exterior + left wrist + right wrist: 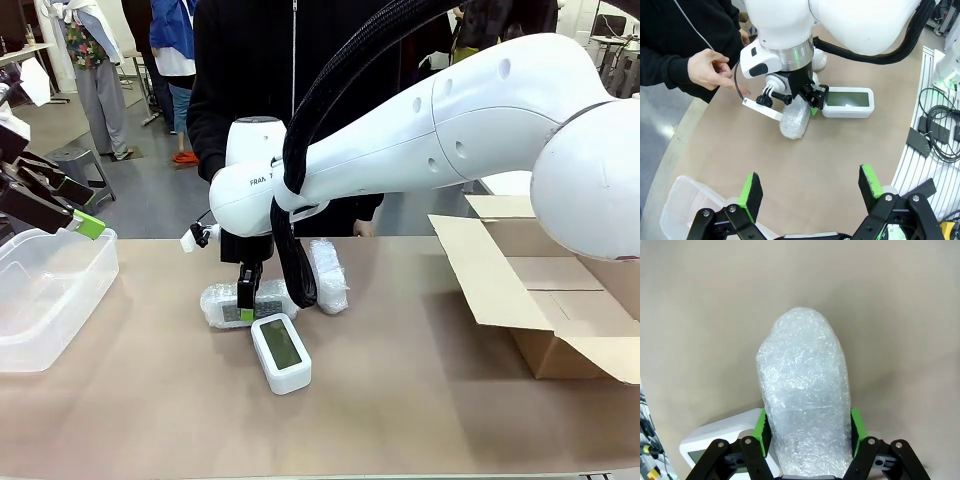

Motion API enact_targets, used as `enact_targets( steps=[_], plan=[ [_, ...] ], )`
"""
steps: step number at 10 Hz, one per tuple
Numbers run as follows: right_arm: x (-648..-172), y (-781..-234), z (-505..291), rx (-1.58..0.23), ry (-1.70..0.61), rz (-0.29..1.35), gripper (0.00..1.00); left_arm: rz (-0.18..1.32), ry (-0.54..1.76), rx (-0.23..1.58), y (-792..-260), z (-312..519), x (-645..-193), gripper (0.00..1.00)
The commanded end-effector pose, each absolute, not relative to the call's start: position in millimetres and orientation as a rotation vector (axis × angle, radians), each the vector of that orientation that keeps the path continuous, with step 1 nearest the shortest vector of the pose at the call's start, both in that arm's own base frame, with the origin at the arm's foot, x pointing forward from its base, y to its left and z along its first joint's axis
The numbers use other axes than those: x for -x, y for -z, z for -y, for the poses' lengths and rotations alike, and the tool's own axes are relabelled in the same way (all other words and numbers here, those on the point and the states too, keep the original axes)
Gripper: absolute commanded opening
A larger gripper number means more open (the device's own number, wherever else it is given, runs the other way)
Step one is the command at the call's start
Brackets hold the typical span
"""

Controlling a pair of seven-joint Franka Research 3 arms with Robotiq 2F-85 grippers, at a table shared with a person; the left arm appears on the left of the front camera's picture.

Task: Separate and place wrapped and unwrapped clocks.
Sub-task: Pick up the Digital clock indicated by the person.

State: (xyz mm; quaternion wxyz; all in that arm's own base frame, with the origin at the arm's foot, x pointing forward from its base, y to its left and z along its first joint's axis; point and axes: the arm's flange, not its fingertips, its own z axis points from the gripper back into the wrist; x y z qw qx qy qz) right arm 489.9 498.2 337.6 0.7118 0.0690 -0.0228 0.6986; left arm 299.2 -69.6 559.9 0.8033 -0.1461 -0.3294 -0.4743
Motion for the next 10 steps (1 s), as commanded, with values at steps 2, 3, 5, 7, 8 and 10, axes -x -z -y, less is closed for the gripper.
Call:
enact_targets(
  steps=[2, 3, 5, 7, 8, 10],
  plan=[
    [-493.3, -336.5, -501.8, -0.118, -1.551, 0.055, 0.27, 0.712, 1.017, 0.328, -559.3, 68.9, -300.6, 1.0],
    [-492.9, -336.8, -502.0, -0.121, -1.549, 0.045, 0.55, 0.712, 1.017, 0.328, -559.3, 68.9, -300.6, 1.0],
    [-492.7, -338.0, -502.2, -0.125, -1.543, 0.037, 0.55, 0.712, 1.017, 0.328, -559.3, 68.9, -300.6, 1.0],
    [-490.5, -340.9, -502.3, -0.147, -1.543, 0.024, 0.55, 0.712, 1.017, 0.328, -559.3, 68.9, -300.6, 1.0],
    [-489.4, -349.0, -500.7, -0.15, -1.533, 0.011, 0.55, 0.712, 1.017, 0.328, -559.3, 68.9, -300.6, 1.0],
    [-482.3, -392.0, -497.8, -0.194, -1.553, 0.057, 0.55, 0.712, 1.017, 0.328, -559.3, 68.9, -300.6, 1.0]
  ],
)
